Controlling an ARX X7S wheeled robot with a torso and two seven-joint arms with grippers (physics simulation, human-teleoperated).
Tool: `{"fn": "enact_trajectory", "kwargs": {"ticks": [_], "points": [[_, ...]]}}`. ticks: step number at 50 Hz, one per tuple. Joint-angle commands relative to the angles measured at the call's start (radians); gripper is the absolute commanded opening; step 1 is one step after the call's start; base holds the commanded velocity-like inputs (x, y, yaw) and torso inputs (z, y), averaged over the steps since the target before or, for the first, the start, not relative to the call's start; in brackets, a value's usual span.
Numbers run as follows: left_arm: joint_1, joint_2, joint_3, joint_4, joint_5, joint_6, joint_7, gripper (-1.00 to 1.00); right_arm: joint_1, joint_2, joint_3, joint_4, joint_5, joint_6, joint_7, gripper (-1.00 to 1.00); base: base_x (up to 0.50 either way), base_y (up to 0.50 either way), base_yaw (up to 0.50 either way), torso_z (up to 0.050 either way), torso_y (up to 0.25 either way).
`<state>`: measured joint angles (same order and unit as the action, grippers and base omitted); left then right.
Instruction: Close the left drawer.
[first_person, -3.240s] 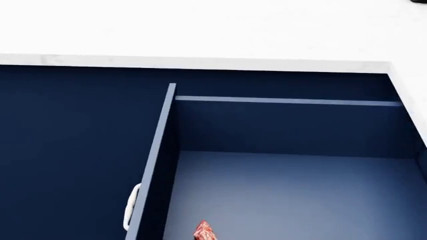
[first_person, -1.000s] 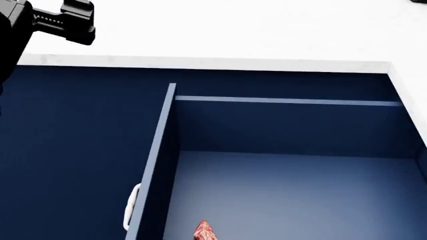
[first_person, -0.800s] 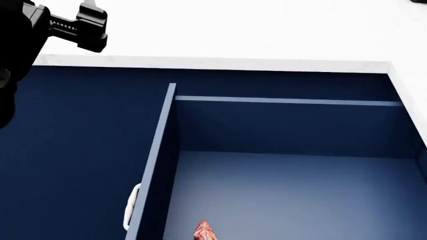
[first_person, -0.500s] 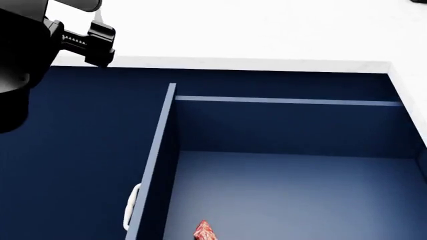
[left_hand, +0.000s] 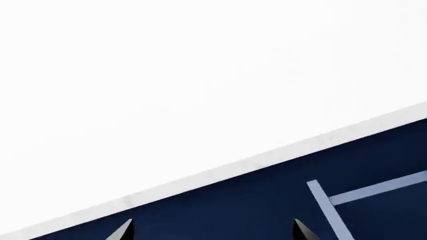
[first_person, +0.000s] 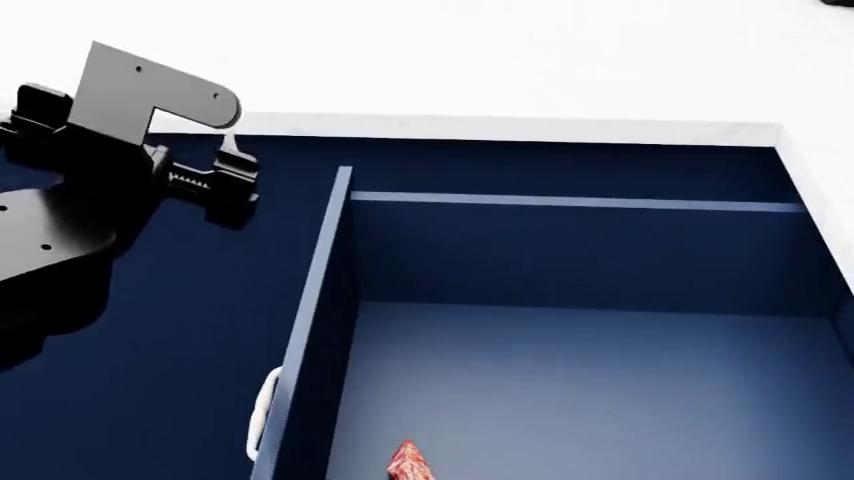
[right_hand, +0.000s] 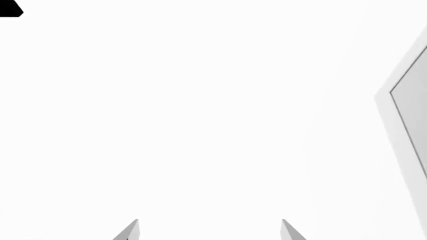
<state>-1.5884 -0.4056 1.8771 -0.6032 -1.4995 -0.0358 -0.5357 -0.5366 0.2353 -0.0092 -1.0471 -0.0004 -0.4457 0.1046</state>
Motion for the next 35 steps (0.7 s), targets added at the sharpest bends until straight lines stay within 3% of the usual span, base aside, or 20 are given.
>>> {"fn": "enact_trajectory", "kwargs": {"ticks": [1,35], "points": [[0.128,0.047,0.001,-0.118,-0.002,0.045,0.049,1.0,-0.001,-0.002,0.001,0.0,0.0,0.001,-0.004,1.0,0.0,0.0,0.0,0.0,0.0],[0.367,0.155,-0.008,-0.388,-0.007,0.114,0.181,1.0,-0.003,-0.003,0.001,0.0,0.001,0.004,-0.01,1.0,0.0,0.0,0.0,0.0,0.0]]}}
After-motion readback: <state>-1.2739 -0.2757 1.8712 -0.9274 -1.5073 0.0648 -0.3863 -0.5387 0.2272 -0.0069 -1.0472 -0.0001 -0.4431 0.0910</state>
